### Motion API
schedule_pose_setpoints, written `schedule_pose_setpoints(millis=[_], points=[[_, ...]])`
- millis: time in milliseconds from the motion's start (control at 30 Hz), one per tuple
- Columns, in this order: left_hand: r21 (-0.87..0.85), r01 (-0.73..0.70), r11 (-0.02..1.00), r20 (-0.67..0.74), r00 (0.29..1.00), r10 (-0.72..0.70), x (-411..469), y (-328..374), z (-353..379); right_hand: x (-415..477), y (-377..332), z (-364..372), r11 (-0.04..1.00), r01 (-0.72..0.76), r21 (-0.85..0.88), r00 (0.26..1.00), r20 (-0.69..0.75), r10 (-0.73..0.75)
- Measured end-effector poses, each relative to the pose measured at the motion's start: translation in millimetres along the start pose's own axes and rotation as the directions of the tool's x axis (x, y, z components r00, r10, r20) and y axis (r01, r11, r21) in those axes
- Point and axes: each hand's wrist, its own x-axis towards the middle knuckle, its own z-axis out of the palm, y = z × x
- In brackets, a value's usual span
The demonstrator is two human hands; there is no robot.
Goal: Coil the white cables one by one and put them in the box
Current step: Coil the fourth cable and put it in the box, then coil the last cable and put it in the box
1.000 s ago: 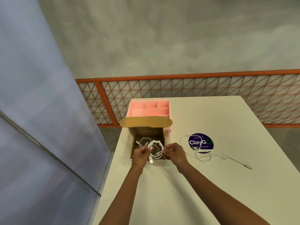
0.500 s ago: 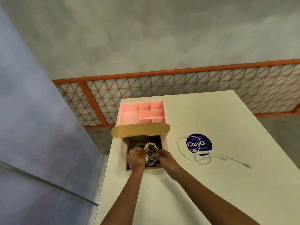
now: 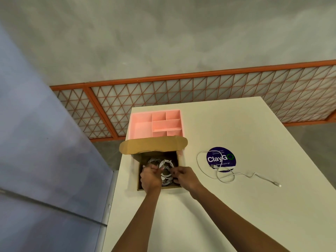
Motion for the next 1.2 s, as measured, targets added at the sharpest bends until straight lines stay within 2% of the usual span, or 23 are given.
schedule_pose_setpoints(millis=[133,267,367,467,600,667,733,833,967,1100,1200], points=[[0.034,-0.119,0.992,-0.087,0.989,0.121,-11,1,2,-5,-2,-23,0.998,0.007,0.055,1.0,0.016,-0.008],[0.094,-0.288,0.953,-0.139,0.944,0.299,-34,8,12,-7,-2,-51,0.999,0.025,0.045,1.0,-0.007,-0.025],[0.141,-0.403,0.904,-0.085,0.905,0.416,-51,15,23,-7,3,-72,1.0,0.013,0.02,0.999,-0.039,-0.012],[0.084,-0.491,0.867,0.007,0.87,0.493,-67,28,36,-5,11,-94,1.0,-0.005,-0.028,0.997,-0.081,0.003],[0.001,-0.538,0.843,0.15,0.834,0.531,-81,47,61,1,25,-127,0.989,0.003,-0.151,0.98,-0.194,-0.033],[-0.013,-0.539,0.842,0.222,0.82,0.528,-87,52,77,3,32,-144,0.969,0.008,-0.248,0.965,-0.251,-0.072],[0.009,-0.493,0.87,0.312,0.828,0.467,-90,54,94,4,41,-163,0.936,0.005,-0.352,0.961,-0.256,-0.102],[0.09,-0.452,0.887,0.45,0.813,0.369,-89,52,119,6,57,-186,0.836,0.041,-0.547,0.987,-0.108,-0.119],[0.238,-0.501,0.832,0.645,0.722,0.25,-94,46,141,8,81,-199,0.717,0.121,-0.687,0.992,0.061,-0.109],[0.31,-0.532,0.788,0.639,0.731,0.242,-100,48,156,11,91,-202,0.603,0.159,-0.782,0.986,0.097,-0.134],[0.341,-0.544,0.767,0.617,0.745,0.255,-102,51,162,12,93,-204,0.472,0.181,-0.863,0.978,0.108,-0.178]])
